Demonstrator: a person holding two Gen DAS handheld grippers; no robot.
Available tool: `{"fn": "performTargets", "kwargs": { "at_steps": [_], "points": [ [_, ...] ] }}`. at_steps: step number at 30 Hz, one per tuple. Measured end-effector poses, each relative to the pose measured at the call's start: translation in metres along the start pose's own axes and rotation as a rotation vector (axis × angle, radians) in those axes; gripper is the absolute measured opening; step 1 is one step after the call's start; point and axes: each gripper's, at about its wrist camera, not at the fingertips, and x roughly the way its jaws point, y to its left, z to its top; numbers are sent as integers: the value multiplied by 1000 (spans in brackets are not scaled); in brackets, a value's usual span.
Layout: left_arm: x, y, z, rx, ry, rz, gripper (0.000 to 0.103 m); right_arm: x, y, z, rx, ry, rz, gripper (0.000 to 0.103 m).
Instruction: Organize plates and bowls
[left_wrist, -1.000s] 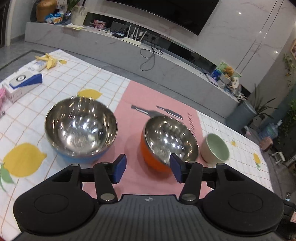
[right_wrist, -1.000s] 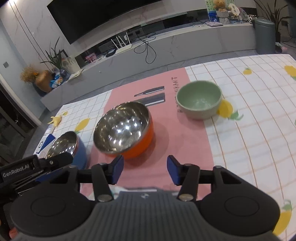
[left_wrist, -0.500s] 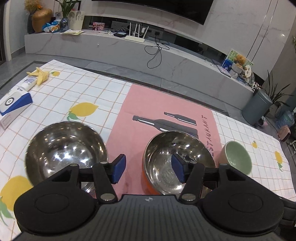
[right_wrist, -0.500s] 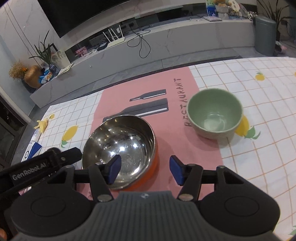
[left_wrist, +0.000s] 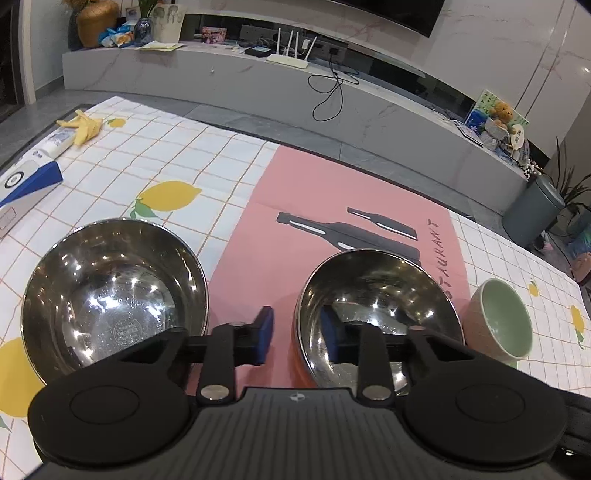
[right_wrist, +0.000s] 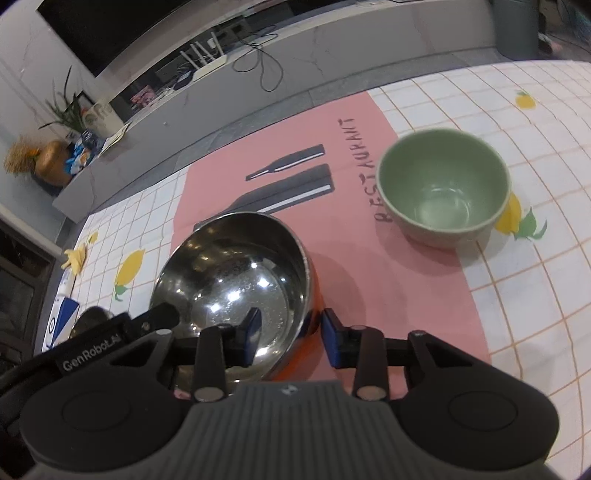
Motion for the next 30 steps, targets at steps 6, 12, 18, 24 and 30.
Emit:
{"fn": "performTargets", "kwargs": {
  "at_steps": [6,12,18,24,30],
  "points": [
    [3,-2,0,21,-1,5,6,0,-7,-1,9,-10,10,18],
    [-1,-2,-2,30,-1,2,5,-4,-6,-3,3,-4,-5,18],
    [-22,-4,-7,31,-21,-15,5,-18,-10,-7,21,-9,15,16],
    [-53,-11,-19,55,-47,-19,5,-47,-15,-20,7,-27,29,15],
    [-88,-19,-37,66,-77,-27,6,-81,-27,-40,12,-34,57,15]
  ]
}}
